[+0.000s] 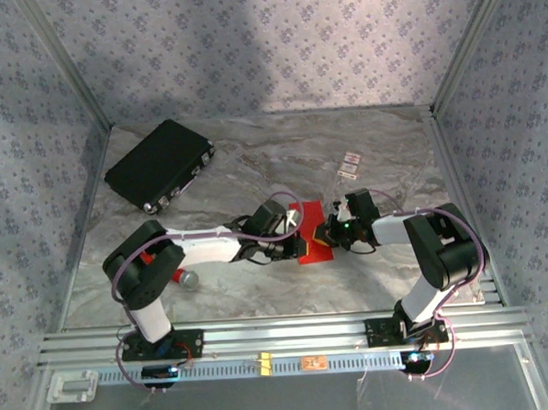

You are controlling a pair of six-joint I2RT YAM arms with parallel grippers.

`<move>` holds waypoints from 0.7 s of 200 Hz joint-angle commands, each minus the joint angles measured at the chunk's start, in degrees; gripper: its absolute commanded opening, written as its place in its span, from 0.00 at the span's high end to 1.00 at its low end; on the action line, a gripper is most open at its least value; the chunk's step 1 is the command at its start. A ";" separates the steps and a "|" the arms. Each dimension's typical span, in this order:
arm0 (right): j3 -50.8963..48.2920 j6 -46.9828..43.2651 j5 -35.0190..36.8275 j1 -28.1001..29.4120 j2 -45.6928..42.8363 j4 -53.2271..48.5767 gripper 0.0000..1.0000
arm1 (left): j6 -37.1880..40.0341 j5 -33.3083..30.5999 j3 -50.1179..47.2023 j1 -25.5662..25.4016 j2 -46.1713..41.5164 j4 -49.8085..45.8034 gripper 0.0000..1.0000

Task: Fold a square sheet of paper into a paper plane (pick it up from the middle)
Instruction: Fold the triangle a second time at the center of the table.

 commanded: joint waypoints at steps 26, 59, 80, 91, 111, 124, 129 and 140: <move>-1.53 -1.15 3.78 -0.60 1.54 -4.61 1.00 | 1.12 -0.13 4.89 0.67 6.28 -0.43 0.94; -1.40 -1.30 3.31 -0.59 1.42 -4.51 1.00 | -0.67 -3.98 1.63 0.38 7.62 -3.38 0.98; -0.79 -1.39 2.79 -0.68 1.17 -4.54 1.00 | -1.14 -4.57 -0.95 -1.01 7.63 -2.99 0.99; -0.40 -1.59 2.22 -0.68 0.71 -4.50 1.00 | -1.14 -4.71 -1.60 -1.85 7.88 -3.27 1.00; 0.88 -2.26 1.43 -0.60 -1.45 -5.31 1.00 | -1.74 -4.93 -2.41 -2.48 8.26 -2.69 1.00; 1.93 -3.04 1.10 -0.53 -3.36 -6.64 1.00 | -2.10 -5.38 -2.83 -2.51 8.27 -2.58 1.00; 2.34 -3.41 1.01 -0.44 -4.09 -7.32 1.00 | -2.10 -5.50 -3.01 -2.49 8.14 -2.62 1.00; 2.86 -4.19 0.50 -0.18 -5.54 -8.27 1.00 | -2.02 -5.94 -2.99 -2.48 7.95 -2.82 1.00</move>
